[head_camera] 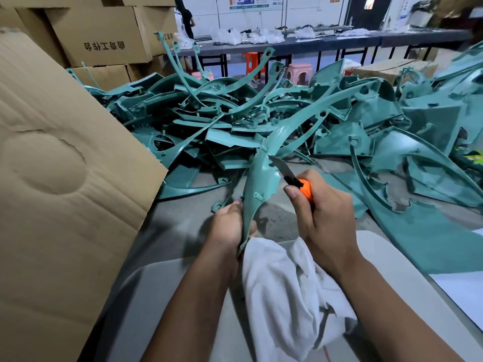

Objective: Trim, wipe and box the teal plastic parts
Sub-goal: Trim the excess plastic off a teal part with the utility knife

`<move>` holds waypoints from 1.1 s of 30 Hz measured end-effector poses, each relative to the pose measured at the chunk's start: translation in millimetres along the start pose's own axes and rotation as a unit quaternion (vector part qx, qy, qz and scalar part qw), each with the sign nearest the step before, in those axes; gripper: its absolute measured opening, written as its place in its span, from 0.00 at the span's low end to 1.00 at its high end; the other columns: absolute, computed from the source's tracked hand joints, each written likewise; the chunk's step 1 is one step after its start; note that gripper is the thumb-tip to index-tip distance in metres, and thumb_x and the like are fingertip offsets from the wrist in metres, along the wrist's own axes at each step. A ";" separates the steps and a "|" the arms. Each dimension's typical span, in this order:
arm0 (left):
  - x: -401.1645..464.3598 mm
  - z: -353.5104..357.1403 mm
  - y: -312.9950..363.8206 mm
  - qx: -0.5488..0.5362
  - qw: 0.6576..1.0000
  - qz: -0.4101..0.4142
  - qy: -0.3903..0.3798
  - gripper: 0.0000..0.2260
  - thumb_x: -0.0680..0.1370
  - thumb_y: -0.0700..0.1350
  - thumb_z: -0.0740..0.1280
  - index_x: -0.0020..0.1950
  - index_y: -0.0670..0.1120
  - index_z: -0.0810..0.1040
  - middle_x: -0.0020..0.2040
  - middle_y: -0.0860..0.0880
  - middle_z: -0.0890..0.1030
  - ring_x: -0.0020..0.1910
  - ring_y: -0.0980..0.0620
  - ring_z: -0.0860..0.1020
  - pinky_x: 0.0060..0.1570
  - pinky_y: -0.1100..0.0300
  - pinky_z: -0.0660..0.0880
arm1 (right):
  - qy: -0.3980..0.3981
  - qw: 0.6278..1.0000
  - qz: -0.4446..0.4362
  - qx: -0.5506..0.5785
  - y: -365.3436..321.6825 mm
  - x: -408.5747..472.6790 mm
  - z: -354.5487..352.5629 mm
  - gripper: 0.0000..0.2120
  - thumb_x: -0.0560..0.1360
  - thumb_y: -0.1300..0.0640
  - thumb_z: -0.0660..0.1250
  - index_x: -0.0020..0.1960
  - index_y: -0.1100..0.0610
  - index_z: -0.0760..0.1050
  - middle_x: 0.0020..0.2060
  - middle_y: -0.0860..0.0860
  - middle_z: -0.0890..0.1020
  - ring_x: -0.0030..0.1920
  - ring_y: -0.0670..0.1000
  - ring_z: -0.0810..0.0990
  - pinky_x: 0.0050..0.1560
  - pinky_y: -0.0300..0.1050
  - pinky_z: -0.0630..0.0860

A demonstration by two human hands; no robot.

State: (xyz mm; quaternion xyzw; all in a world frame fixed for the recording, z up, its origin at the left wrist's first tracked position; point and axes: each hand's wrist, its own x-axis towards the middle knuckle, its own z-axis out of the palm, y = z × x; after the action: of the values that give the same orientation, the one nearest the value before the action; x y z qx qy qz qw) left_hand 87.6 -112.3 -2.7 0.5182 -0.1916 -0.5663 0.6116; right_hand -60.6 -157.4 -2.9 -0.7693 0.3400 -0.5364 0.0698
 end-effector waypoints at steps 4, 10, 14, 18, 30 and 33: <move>-1.1 -2.1 1.8 -0.020 0.999 -0.040 -0.013 0.17 0.88 0.46 0.52 0.39 0.46 0.66 0.19 0.50 0.61 0.14 0.56 0.58 0.17 0.70 0.52 | -0.052 0.996 -0.007 0.070 1.2 0.1 -1.4 0.17 0.85 0.44 0.59 0.43 0.54 0.70 0.27 0.45 0.68 0.28 0.47 0.70 0.30 0.40 0.63; 1.3 -7.6 6.7 -0.100 0.989 -0.100 -0.036 0.18 0.87 0.47 0.51 0.38 0.47 0.66 0.20 0.51 0.60 0.14 0.57 0.57 0.17 0.67 0.49 | -0.034 0.995 -0.045 0.081 -2.9 -1.3 -2.5 0.12 0.86 0.45 0.58 0.46 0.47 0.67 0.28 0.40 0.64 0.29 0.41 0.67 0.33 0.33 0.59; -0.2 -6.7 5.9 -0.098 0.990 -0.099 -0.037 0.17 0.87 0.46 0.52 0.39 0.46 0.66 0.20 0.51 0.60 0.14 0.57 0.57 0.16 0.67 0.50 | -0.009 0.999 -0.014 0.044 -0.2 -0.5 1.4 0.11 0.86 0.46 0.59 0.45 0.46 0.65 0.27 0.41 0.65 0.29 0.43 0.68 0.32 0.35 0.59; -1.0 -4.7 6.5 -0.095 0.990 -0.101 -0.034 0.18 0.87 0.48 0.53 0.38 0.47 0.65 0.21 0.51 0.59 0.15 0.57 0.56 0.17 0.65 0.51 | -0.006 0.999 -0.015 0.029 -2.5 -0.4 4.6 0.13 0.85 0.46 0.59 0.44 0.48 0.65 0.27 0.42 0.63 0.28 0.44 0.66 0.31 0.39 0.59; -0.6 -8.2 6.4 -0.118 0.985 -0.120 -0.040 0.18 0.87 0.47 0.52 0.38 0.45 0.67 0.19 0.50 0.60 0.13 0.56 0.57 0.14 0.69 0.53 | -0.059 0.997 -0.020 0.054 -6.1 2.3 7.0 0.19 0.84 0.45 0.59 0.43 0.58 0.73 0.28 0.40 0.64 0.28 0.41 0.67 0.32 0.34 0.61; 1.3 -7.8 5.4 -0.134 0.981 -0.138 -0.041 0.18 0.85 0.44 0.53 0.35 0.45 0.68 0.19 0.50 0.62 0.13 0.56 0.58 0.14 0.67 0.53 | -0.099 0.993 -0.037 0.055 -9.1 1.8 3.7 0.17 0.83 0.43 0.60 0.44 0.55 0.72 0.28 0.39 0.64 0.28 0.42 0.65 0.32 0.33 0.60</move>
State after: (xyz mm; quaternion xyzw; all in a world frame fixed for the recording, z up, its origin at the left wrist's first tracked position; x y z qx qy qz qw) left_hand 97.1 -111.2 -1.6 0.4298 -0.0658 -0.6861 0.5832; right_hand -53.0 -152.5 1.2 -0.8259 0.2727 -0.4773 0.1254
